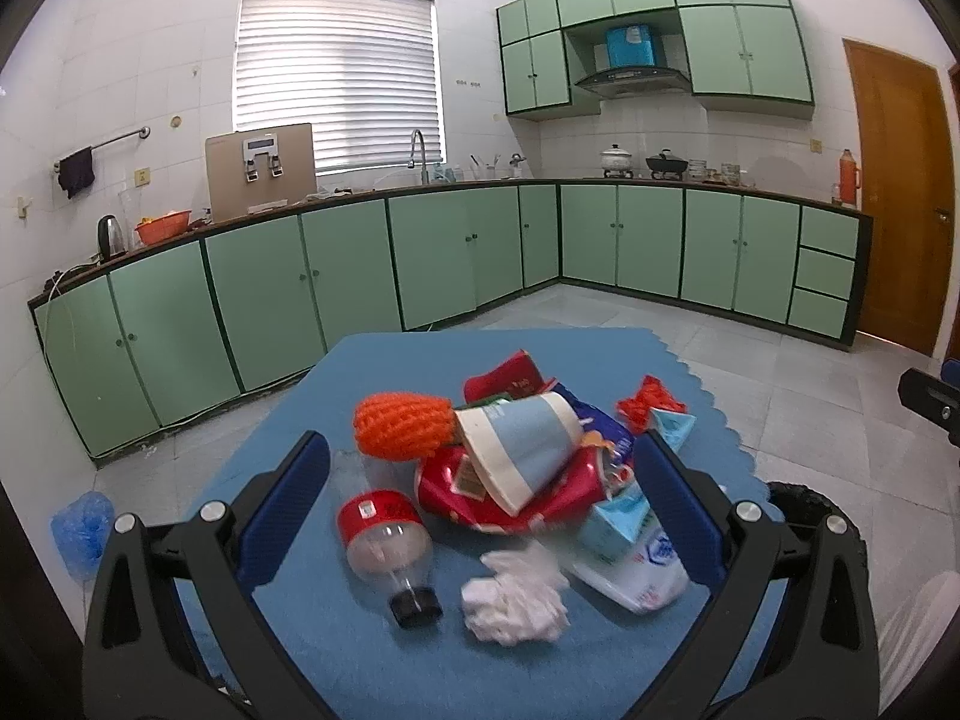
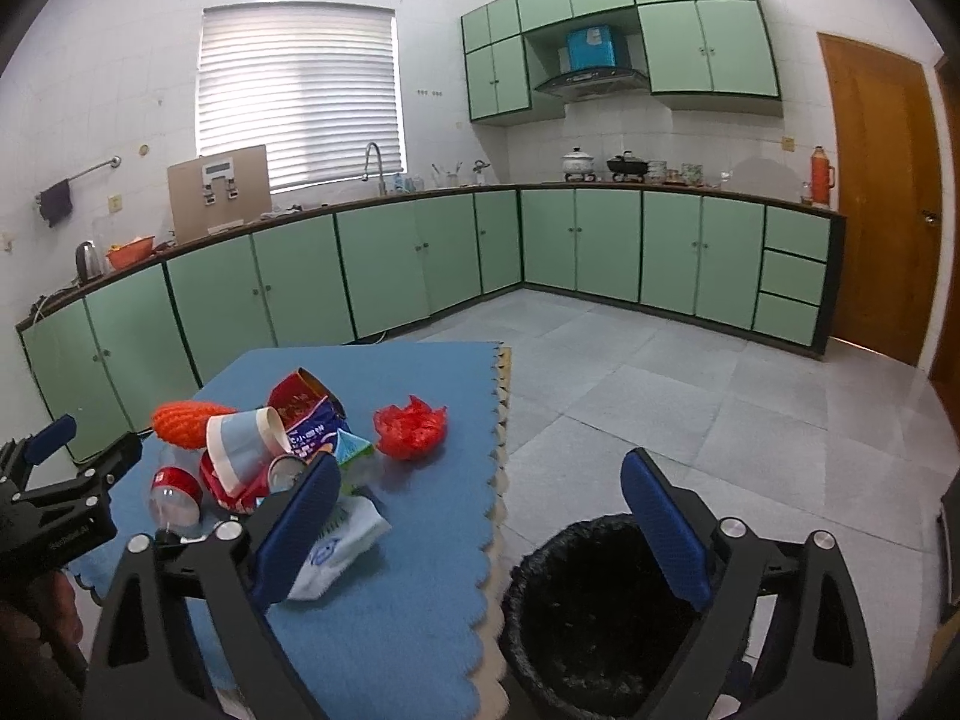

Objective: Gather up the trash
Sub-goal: 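Grasp the orange foam net with the left tool while the right tool grasps the red plastic bag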

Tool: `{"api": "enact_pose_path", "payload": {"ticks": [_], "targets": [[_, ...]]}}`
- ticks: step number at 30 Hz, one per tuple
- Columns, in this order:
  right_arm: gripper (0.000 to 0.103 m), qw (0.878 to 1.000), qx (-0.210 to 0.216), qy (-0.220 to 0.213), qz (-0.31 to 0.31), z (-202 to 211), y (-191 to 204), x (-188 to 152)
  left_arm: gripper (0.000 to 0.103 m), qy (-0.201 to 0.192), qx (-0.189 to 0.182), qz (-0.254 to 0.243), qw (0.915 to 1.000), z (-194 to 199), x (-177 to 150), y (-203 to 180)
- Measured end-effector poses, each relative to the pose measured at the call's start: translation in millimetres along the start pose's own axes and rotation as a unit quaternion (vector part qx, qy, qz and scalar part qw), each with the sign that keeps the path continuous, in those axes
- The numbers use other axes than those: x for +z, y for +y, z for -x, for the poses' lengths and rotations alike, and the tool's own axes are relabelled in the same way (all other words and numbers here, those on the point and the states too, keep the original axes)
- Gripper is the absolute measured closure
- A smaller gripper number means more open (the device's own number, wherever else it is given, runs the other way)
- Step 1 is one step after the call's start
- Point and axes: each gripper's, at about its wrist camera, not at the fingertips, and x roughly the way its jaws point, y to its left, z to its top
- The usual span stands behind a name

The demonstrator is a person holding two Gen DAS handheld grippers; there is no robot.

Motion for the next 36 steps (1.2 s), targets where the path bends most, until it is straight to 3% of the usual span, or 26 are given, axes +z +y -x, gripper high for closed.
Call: {"api": "enact_pose_path", "payload": {"ticks": [4,6,15,20,32,36], "targets": [[0.018,1.000,0.005,0.007,0.012,-24,7,7,0.011,0.010,-0.005,0.003,0.9999,-24,2,2],[0.018,1.000,0.006,0.008,0.015,-35,9,9,0.020,0.023,-0.005,0.000,0.9997,-39,1,0],[0.019,0.999,0.019,0.011,0.028,-89,23,19,0.020,0.040,0.038,0.025,0.9982,-90,11,42],[0.024,0.999,0.030,0.017,0.031,-129,37,31,0.016,0.053,0.041,0.021,0.9975,-115,18,52],[0.041,0.994,0.026,0.092,0.048,-207,56,16,0.017,0.086,0.021,0.047,0.9950,-147,1,57],[0.050,0.991,0.033,0.126,0.041,-224,58,7,0.026,0.092,0.010,0.055,0.9942,-153,-2,58]]}}
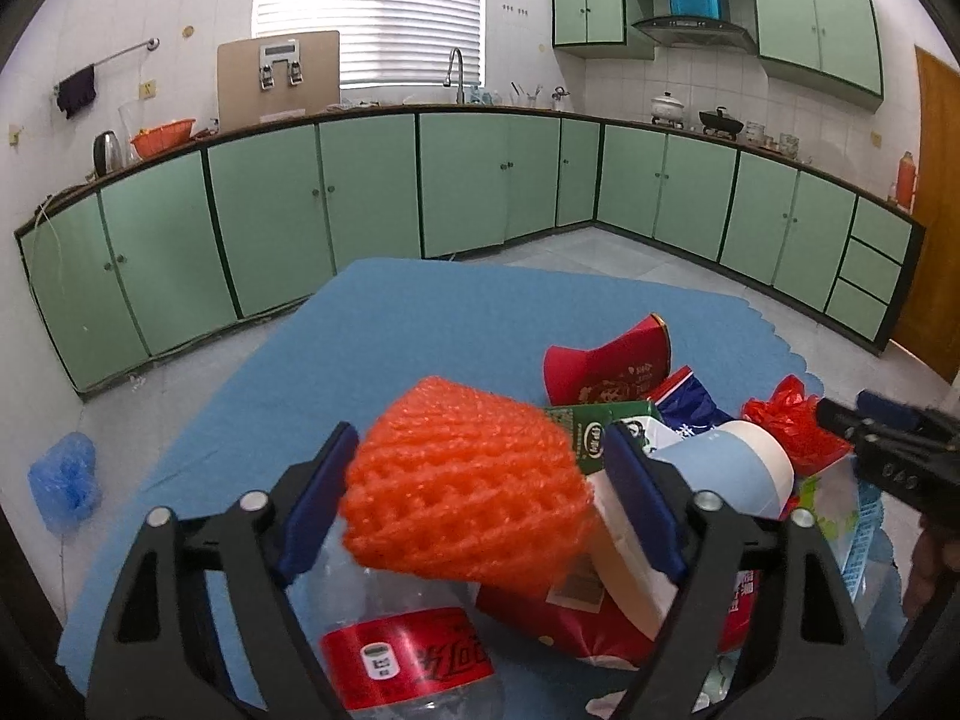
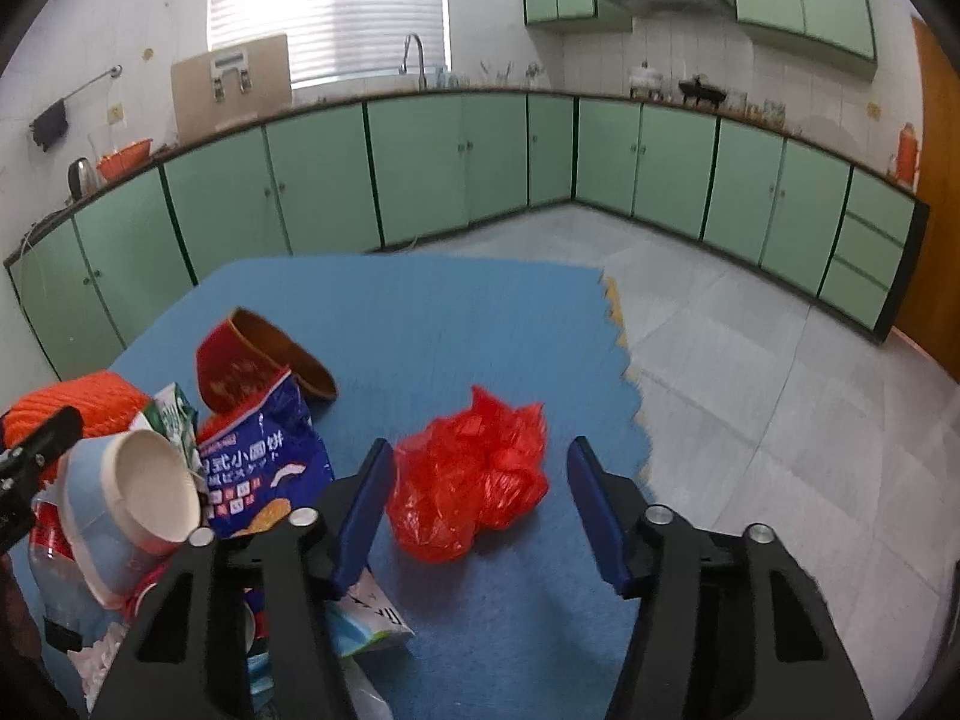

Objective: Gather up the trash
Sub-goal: 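Grasp the orange foam net with the left tool while the right tool grasps the red plastic bag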

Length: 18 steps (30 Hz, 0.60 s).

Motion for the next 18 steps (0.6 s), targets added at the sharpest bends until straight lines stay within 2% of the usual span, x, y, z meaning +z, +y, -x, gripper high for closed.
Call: {"api": "enact_pose_path", "payload": {"ticks": [1,3,4,6,9,13,18], "targets": [[0.051,1.000,0.001,0.005,-0.001,-2,0,0,0.027,0.001,-0.002,0.002,1.0000,-1,0,0],[0.066,1.000,0.002,0.018,0.002,-7,1,-1,0.034,0.000,-0.007,0.005,1.0000,-1,-2,0],[0.070,1.000,0.004,0.024,0.006,-10,2,-1,0.036,0.000,-0.009,0.005,1.0000,-2,-2,0],[0.085,0.999,0.008,0.039,0.013,-14,4,-1,0.038,0.000,-0.011,0.007,0.9999,-2,-4,0],[0.094,0.999,0.016,0.046,0.023,-14,7,-2,0.043,-0.003,-0.012,0.012,0.9999,-2,-5,2],[0.096,0.999,0.024,0.035,0.026,-5,12,-1,0.050,-0.011,-0.008,0.017,0.9998,2,-4,4],[0.097,0.999,0.028,-0.001,0.018,13,9,8,0.058,-0.037,0.001,0.010,0.9992,14,3,1]]}}
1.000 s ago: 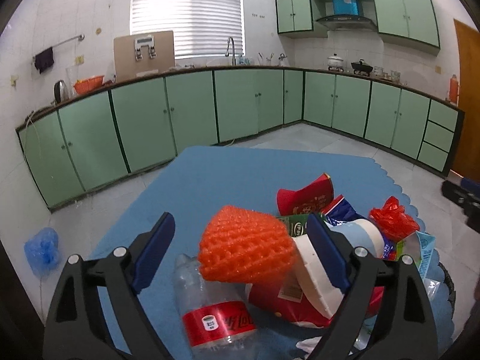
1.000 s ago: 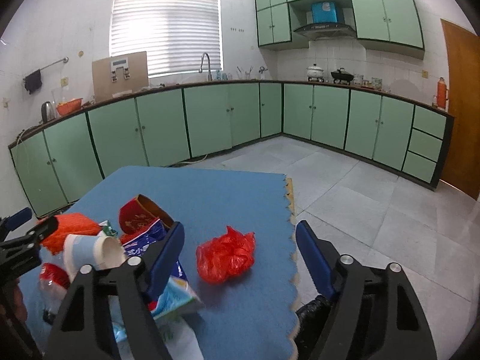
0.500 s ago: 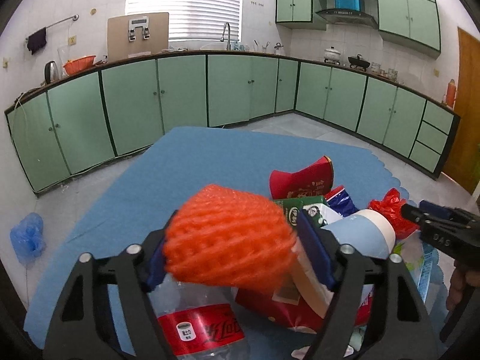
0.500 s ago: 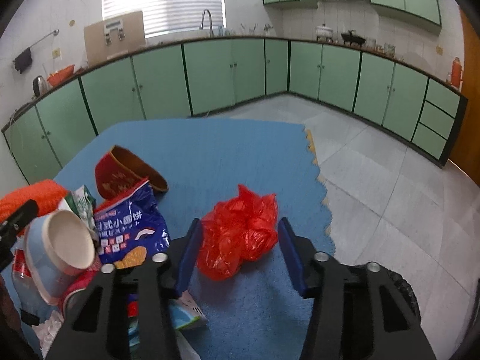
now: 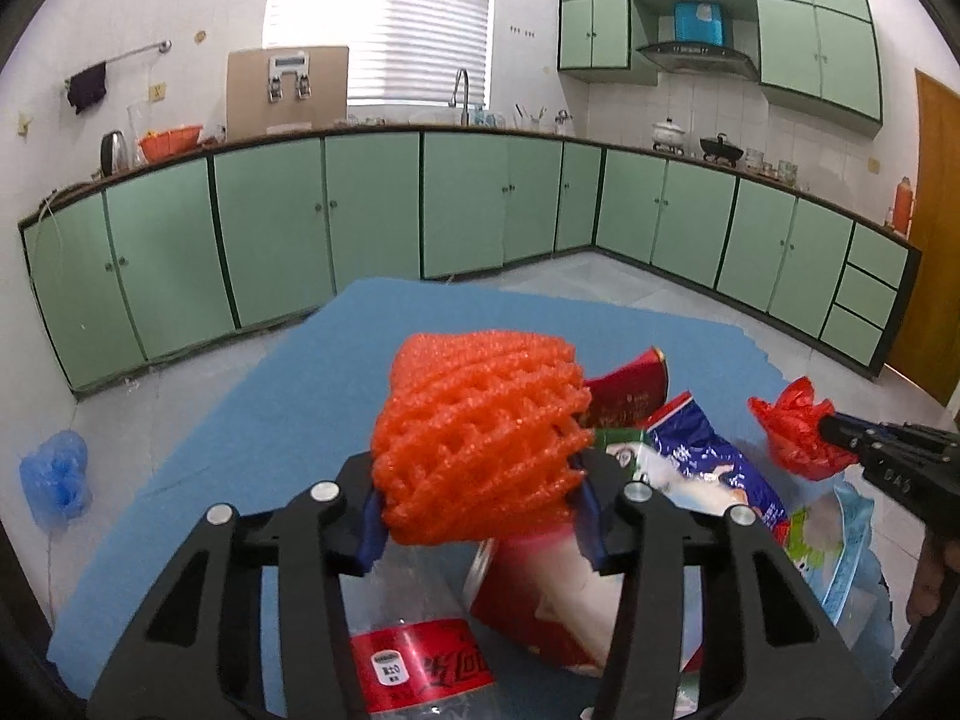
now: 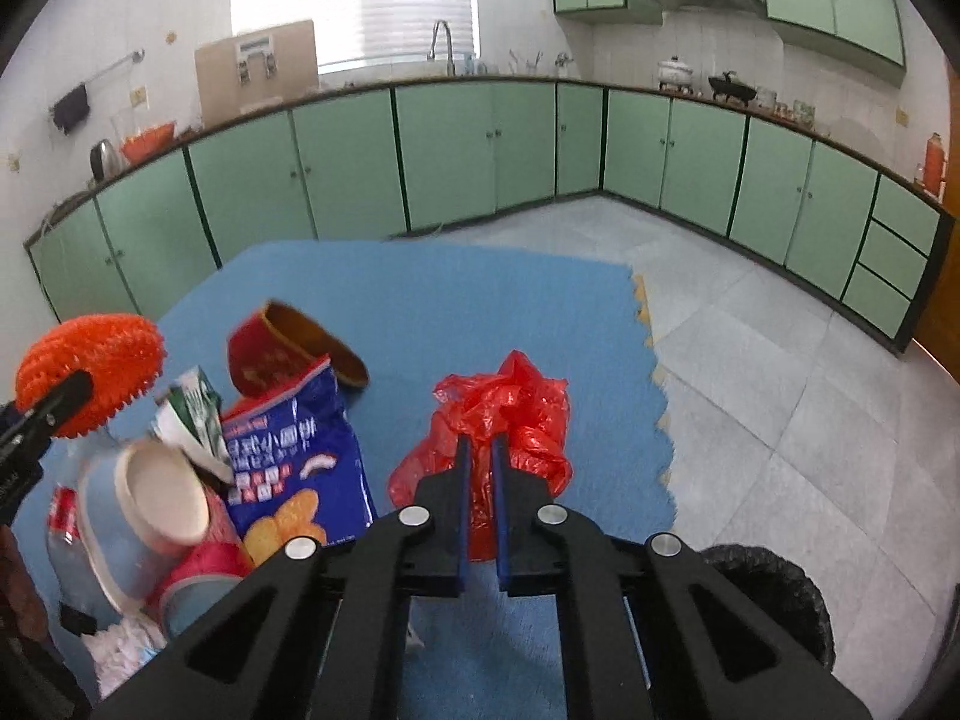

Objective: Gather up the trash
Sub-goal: 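Grasp the orange foam net with the left tool while the right tool grasps the red plastic bag, then carry both items over the black bin and open both tools to drop them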

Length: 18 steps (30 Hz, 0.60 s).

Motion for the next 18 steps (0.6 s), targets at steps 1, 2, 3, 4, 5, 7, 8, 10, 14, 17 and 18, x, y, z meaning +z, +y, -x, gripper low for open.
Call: {"api": "enact_pose_path", "payload": {"ticks": [1,2,3,4,5,7,8,10,14,17,18], "targets": [[0.097,1.000,0.002,-0.010,-0.002,5,-1,2,0.061,-0.004,0.000,-0.001,1.0000,2,1,-1],[0.097,1.000,0.001,-0.019,-0.002,10,-1,5,0.065,-0.008,0.000,-0.002,1.0000,4,3,-2],[0.097,1.000,0.000,-0.026,-0.001,13,-1,7,0.065,-0.011,0.000,-0.002,0.9999,6,5,-3],[0.097,0.999,0.000,-0.035,-0.001,18,-1,9,0.065,-0.015,0.000,-0.002,0.9999,8,6,-4],[0.097,0.999,0.001,-0.043,-0.002,23,-2,12,0.065,-0.020,-0.001,-0.003,0.9998,11,9,-5],[0.097,0.998,0.001,-0.055,-0.005,30,-4,17,0.067,-0.027,-0.005,-0.005,0.9996,15,12,-5],[0.097,0.998,0.004,-0.064,-0.010,36,-6,20,0.068,-0.033,-0.008,-0.007,0.9994,18,14,-7],[0.097,0.997,0.006,-0.075,-0.015,44,-11,23,0.070,-0.041,-0.013,-0.012,0.9990,23,18,-13],[0.097,0.996,0.005,-0.092,-0.017,60,-16,23,0.073,-0.062,-0.030,-0.028,0.9972,35,23,-33],[0.097,0.994,-0.004,-0.103,-0.018,74,-21,20,0.073,-0.072,-0.046,-0.039,0.9955,45,23,-51],[0.097,0.994,-0.008,-0.106,-0.020,79,-23,18,0.073,-0.074,-0.053,-0.042,0.9950,47,22,-56]]}}
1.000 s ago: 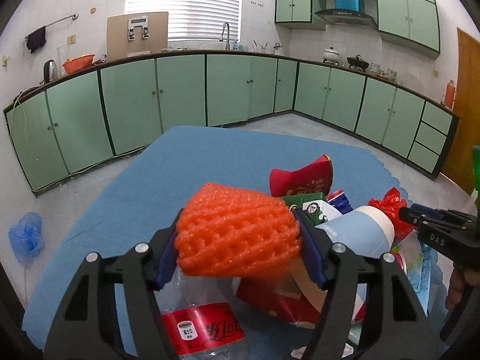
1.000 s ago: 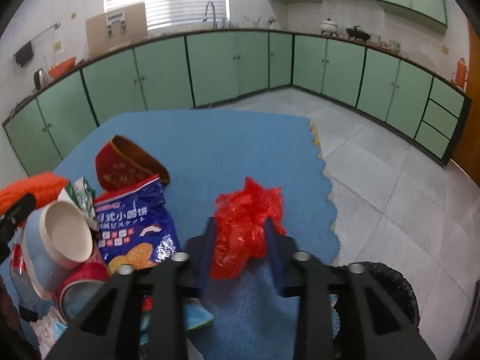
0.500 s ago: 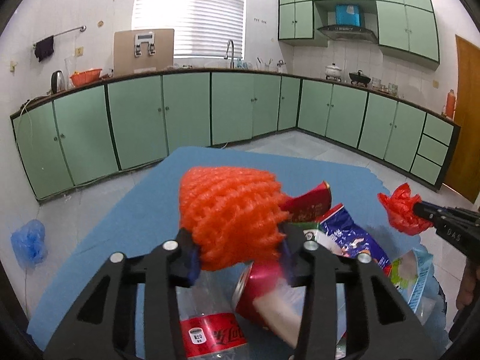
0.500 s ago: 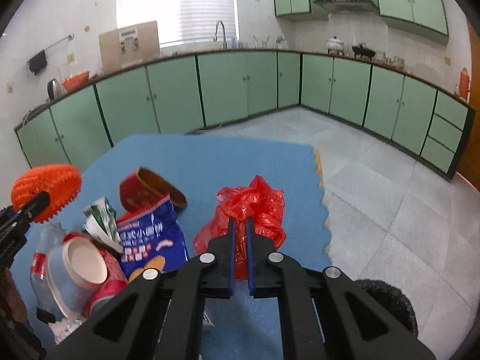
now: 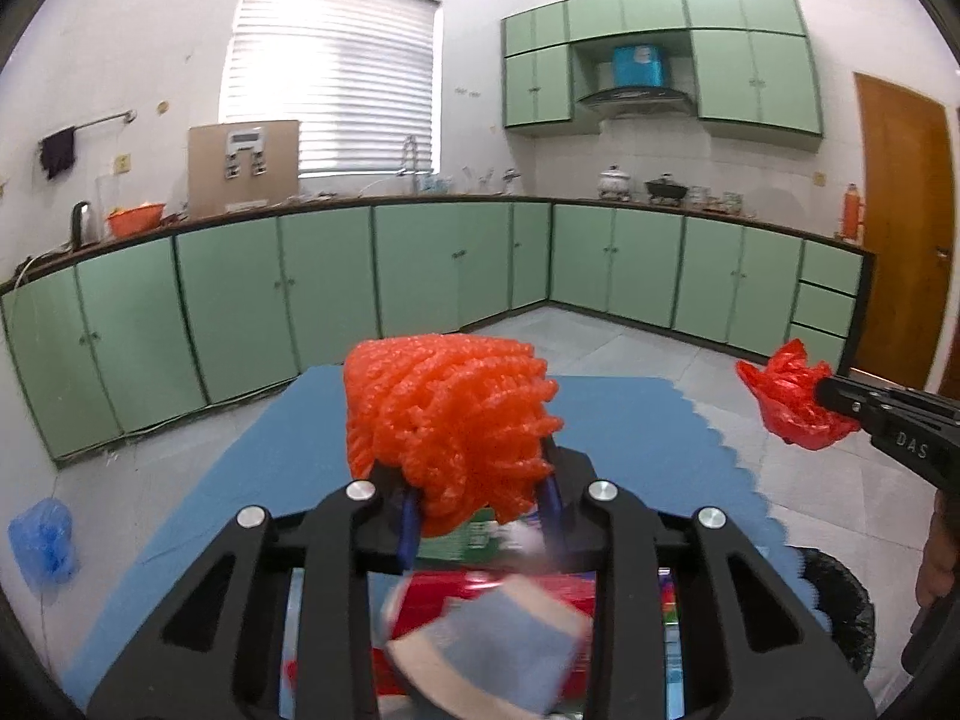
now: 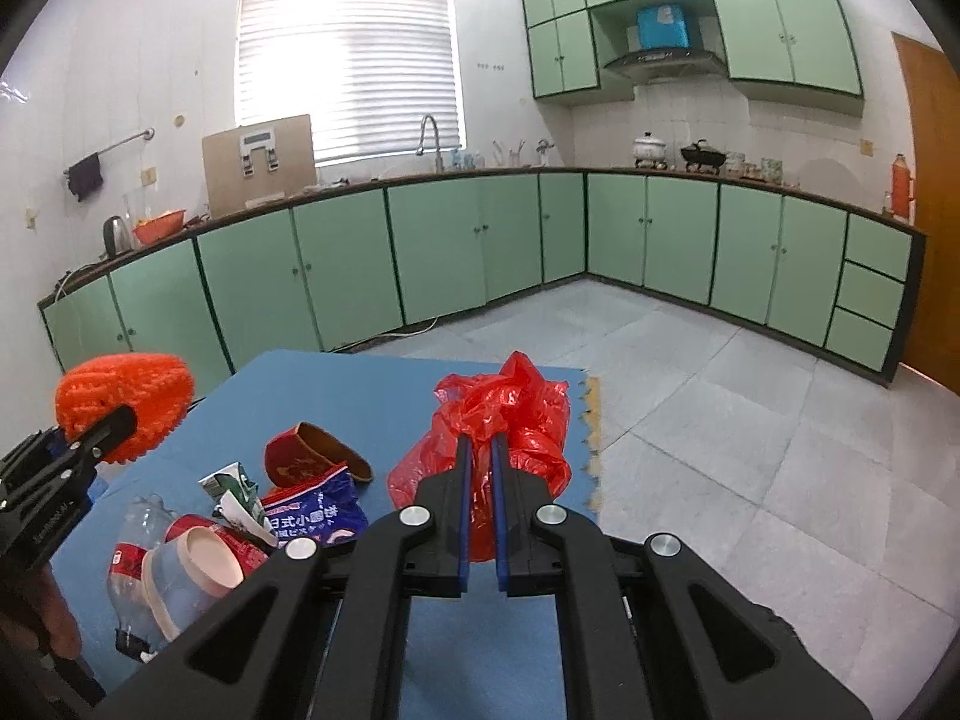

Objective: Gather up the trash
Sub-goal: 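Carry both items over the black bin and open both tools to drop them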

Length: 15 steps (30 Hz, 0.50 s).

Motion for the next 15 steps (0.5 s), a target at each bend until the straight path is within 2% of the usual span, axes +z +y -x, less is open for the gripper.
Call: {"api": "enact_pose_path", "payload": {"ticks": [7,15], "targets": [[0.097,0.999,-0.042,-0.010,-0.019,38,-33,-12,0.073,0.006,-0.075,-0.019,0.9970,12,-3,-56],[0.097,0.992,-0.122,0.010,-0.041,76,-94,-44,0.073,0.032,-0.188,-0.037,0.9809,9,-24,-147]]}}
